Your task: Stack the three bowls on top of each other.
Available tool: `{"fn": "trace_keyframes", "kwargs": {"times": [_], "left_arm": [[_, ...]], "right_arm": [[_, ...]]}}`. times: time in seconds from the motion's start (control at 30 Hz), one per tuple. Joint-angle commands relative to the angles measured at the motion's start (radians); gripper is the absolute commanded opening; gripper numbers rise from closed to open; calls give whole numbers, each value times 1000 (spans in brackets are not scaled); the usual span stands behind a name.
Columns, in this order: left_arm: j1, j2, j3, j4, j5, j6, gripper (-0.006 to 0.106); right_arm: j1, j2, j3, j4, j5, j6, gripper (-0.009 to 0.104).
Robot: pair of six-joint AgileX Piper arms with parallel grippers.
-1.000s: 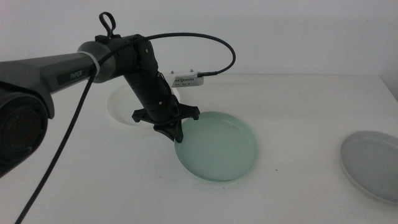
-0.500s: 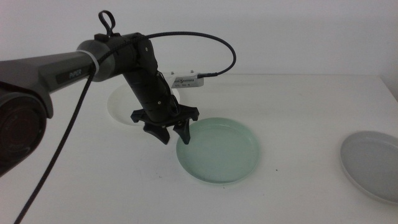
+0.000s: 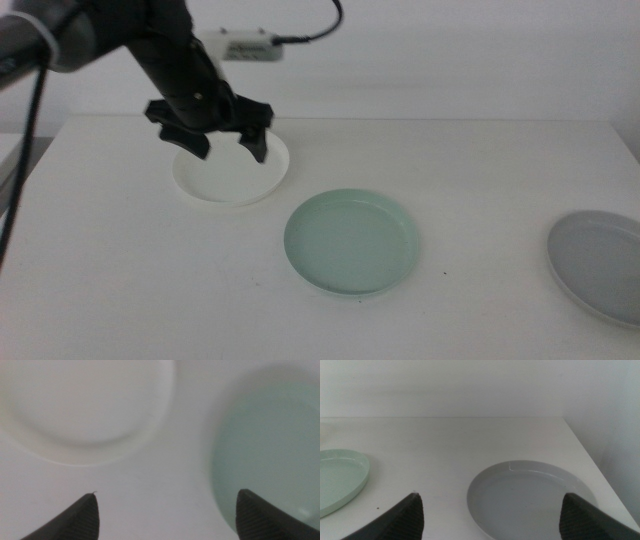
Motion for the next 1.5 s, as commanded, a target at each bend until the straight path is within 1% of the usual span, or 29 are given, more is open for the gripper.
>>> {"fn": "trace_keyframes", "kwargs": {"times": [0.0,0.07,0.13,0.3,0.37,0.43,0.6,0.83,1.27,1.37,1.43,1.47], "left_arm": [[32,-18,-5,14,-29,-23,94],[57,-18,-5,14,-96,-23,94],[78,-10,-5,23,-119,-72,94],[127,66,-81,158,-55,-140,94],[141,112,-146,194,-25,-154,94],[157,166,-224,206,10,-154,94],[196,303,-373,172,48,-144,94],[223,417,-392,100,6,-118,94],[223,489,-390,96,-101,-84,93],[223,498,-390,96,-101,-74,87],[223,498,-390,96,-94,-72,76],[223,498,-390,96,-93,-69,69]], "right_arm": [[-1,-5,3,-6,-9,-6,93],[-1,-5,3,-6,-9,-6,93],[-1,-5,3,-6,-9,-6,93],[-1,-5,3,-6,-9,-6,93],[-1,-5,3,-6,-9,-6,93],[-1,-5,3,-6,-9,-6,93],[-1,-5,3,-6,-9,-6,93],[-1,-5,3,-6,-9,-6,93],[-1,-5,3,-6,-9,-6,93],[-1,-5,3,-6,-9,-6,93],[-1,-5,3,-6,-9,-6,93],[-1,-5,3,-6,-9,-6,93]]}}
